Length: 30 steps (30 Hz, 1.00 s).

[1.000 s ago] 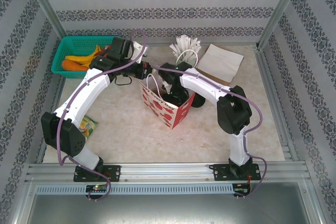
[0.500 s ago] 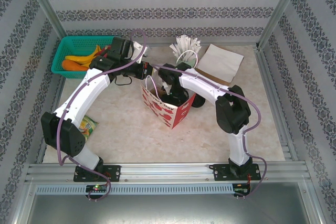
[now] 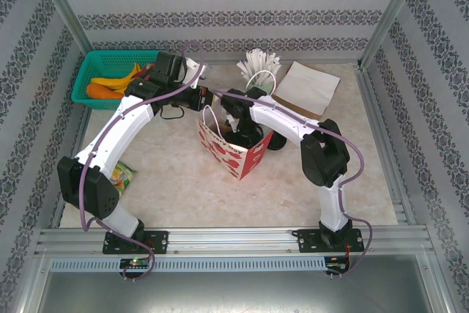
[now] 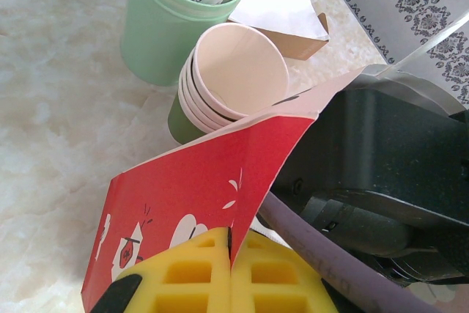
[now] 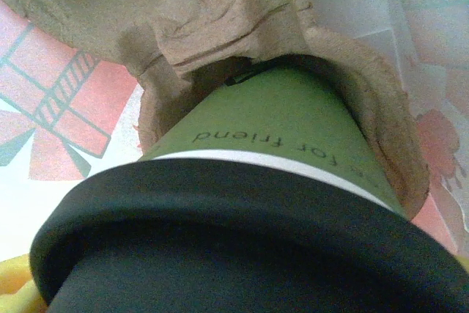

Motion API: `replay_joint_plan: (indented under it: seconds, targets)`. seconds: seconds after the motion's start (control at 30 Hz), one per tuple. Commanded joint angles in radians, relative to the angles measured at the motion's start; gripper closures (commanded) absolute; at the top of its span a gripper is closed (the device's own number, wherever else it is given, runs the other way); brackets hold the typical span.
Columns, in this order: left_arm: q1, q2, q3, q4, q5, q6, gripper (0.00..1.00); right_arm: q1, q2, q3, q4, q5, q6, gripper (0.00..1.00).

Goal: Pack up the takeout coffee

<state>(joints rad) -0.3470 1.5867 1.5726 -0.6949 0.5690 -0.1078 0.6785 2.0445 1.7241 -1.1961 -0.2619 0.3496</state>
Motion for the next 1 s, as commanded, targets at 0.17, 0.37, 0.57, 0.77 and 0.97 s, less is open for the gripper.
replay_joint_plan:
  seconds: [0.17, 0.37, 0.57, 0.77, 0.97]
  targets:
    - [-0.006, -0.006, 0.012, 0.012, 0.042, 0.023, 1.00, 0.002, 0.079, -0.022, 0.071, 0.135, 0.031, 0.41]
    - [-0.007, -0.006, 0.011, 0.009, 0.040, 0.028, 1.00, 0.000, 0.054, -0.007, 0.060, 0.140, 0.035, 0.37]
    - [-0.006, -0.006, 0.007, 0.009, 0.042, 0.040, 1.00, 0.002, 0.031, 0.021, 0.043, 0.132, 0.046, 0.32]
    - [-0.006, -0.004, -0.007, 0.019, 0.043, 0.057, 1.00, 0.002, 0.015, 0.048, 0.018, 0.145, 0.053, 0.19]
    - [-0.007, 0.001, -0.006, 0.016, 0.034, 0.062, 1.00, 0.003, 0.016, 0.066, 0.009, 0.132, 0.047, 0.16]
